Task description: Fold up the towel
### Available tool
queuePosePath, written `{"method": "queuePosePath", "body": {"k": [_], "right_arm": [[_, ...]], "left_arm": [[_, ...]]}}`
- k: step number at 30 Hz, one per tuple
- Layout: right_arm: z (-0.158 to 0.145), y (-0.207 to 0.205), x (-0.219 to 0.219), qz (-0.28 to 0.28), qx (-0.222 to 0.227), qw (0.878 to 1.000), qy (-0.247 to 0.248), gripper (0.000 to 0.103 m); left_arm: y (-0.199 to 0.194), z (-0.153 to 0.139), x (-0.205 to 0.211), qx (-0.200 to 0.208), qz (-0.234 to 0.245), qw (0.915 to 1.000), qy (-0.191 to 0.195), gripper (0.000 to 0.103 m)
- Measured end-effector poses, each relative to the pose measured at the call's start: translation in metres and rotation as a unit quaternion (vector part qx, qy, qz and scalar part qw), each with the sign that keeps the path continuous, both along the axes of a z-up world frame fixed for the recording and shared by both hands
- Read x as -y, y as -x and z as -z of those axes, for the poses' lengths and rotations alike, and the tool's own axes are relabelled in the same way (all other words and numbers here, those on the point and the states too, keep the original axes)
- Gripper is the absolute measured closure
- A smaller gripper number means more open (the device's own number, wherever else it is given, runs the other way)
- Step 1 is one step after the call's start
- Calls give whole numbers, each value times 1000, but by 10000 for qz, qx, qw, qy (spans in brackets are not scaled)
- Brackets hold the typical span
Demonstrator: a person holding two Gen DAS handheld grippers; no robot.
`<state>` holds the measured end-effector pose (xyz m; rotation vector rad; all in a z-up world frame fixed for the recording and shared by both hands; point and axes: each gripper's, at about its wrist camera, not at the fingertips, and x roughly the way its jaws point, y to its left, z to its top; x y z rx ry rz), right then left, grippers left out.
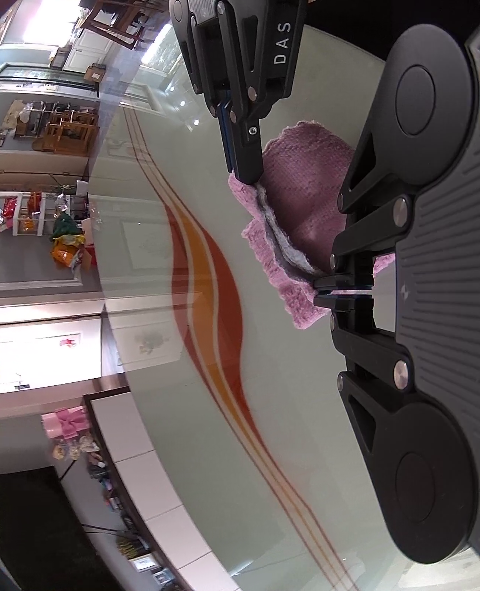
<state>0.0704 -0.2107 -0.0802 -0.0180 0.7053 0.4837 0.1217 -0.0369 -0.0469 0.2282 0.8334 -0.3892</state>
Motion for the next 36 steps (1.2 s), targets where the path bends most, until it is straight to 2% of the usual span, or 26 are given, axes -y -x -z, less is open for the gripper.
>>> {"method": "queuePosePath", "body": {"k": [7, 13, 21, 27, 36], "right_arm": [[-6, -12, 0, -156, -356, 9992, -57, 99], [-13, -31, 4, -250, -855, 9957, -253, 99], [-16, -46, 6, -292, -1239, 9915, -274, 99], [-18, -53, 6, -285, -1324, 9904, -265, 99], [-18, -56, 9, -248, -1408, 9895, -215, 99]], "left_arm": [[0, 4, 4, -314, -99, 9994, -59, 101], [-1, 3, 4, -511, -205, 9984, -113, 101], [-9, -2, 5, -837, -290, 9961, -2, 101], [-18, -4, 3, -966, -319, 9948, 83, 101], [-30, -4, 6, -927, -309, 9951, 150, 101]]}}
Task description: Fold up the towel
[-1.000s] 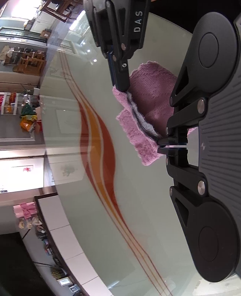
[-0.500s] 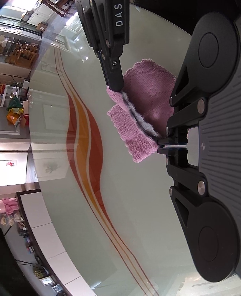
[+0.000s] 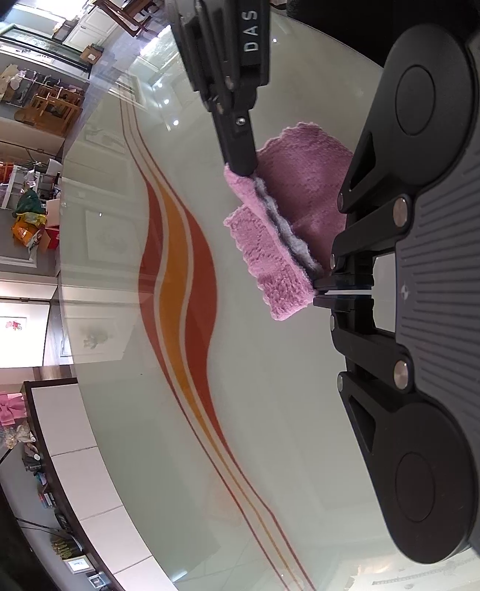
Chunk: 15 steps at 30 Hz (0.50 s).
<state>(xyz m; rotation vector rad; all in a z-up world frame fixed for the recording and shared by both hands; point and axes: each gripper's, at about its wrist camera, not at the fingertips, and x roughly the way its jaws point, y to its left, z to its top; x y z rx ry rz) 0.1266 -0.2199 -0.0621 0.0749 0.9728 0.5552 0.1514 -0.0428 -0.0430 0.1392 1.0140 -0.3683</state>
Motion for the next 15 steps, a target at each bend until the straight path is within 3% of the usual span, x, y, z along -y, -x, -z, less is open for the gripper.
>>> {"method": "queuePosePath", "body": {"k": [15], "right_arm": [[-28, 32, 5, -207, 206, 9995, -138, 99]], "left_arm": [[28, -45, -3, 418, 221, 9989, 76, 101]]}}
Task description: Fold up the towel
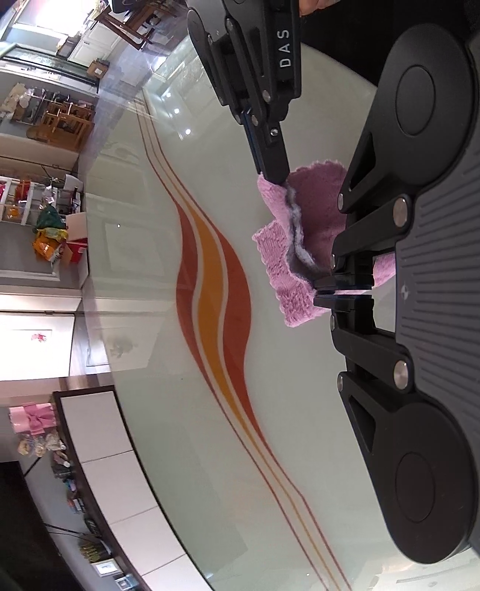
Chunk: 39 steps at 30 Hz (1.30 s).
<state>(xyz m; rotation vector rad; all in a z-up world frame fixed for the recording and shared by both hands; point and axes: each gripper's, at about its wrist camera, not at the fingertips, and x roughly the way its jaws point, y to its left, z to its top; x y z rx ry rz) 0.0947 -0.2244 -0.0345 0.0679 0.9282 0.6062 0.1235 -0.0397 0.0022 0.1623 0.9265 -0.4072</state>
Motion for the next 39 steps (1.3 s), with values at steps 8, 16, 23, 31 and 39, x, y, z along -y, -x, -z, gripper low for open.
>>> {"method": "queuePosePath", "body": {"k": [8, 16, 23, 31, 39], "right_arm": [[-17, 17, 2, -50, 118, 9999, -36, 99], [-22, 5, -4, 58, 261, 9996, -13, 99], [1, -24, -4, 299, 43, 9995, 35, 99], [10, -37, -3, 361, -64, 9993, -9, 99], [8, -30, -2, 271, -43, 9996, -57, 99]], "left_arm": [[28, -13, -7, 68, 181, 9998, -10, 101], [18, -28, -5, 261, 193, 9995, -26, 101], [-13, -8, -4, 137, 33, 9998, -104, 101], [-24, 8, -10, 3, -13, 10000, 13, 100], [-7, 16, -22, 192, 525, 9982, 203, 90]]}}
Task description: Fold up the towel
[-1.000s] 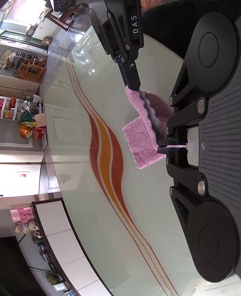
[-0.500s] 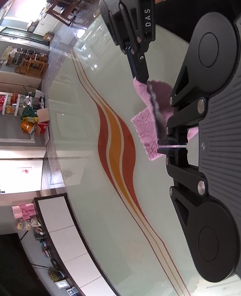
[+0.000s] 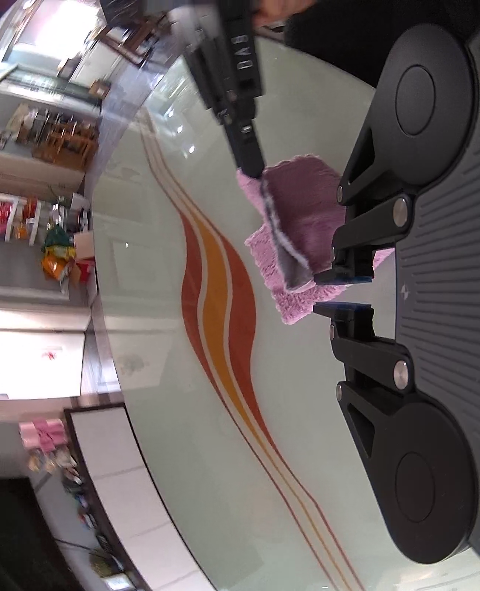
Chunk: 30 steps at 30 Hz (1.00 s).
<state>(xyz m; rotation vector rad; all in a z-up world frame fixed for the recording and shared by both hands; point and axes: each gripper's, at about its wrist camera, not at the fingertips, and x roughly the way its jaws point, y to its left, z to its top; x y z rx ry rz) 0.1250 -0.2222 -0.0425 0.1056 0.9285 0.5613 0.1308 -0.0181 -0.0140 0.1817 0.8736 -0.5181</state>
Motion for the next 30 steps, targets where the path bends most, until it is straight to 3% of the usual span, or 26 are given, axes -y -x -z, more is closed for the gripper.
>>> {"method": "queuePosePath", "body": {"k": [6, 10, 16, 21, 30], "right_arm": [[0, 1, 2, -20, -20, 10000, -14, 99], [0, 2, 3, -32, -34, 10000, -12, 99], [0, 4, 4, -52, -59, 10000, -15, 99], [0, 4, 4, -50, -61, 10000, -15, 99], [-1, 5, 3, -74, -78, 9999, -22, 99]], "left_arm": [[2, 8, 2, 277, 771, 9966, -103, 70], [-4, 18, 7, 371, 915, 9938, -504, 69], [-13, 13, 3, 470, 909, 9945, -240, 69], [-17, 7, 1, 634, 896, 9937, -217, 69], [-15, 12, 3, 559, 1191, 9911, -211, 69]]}}
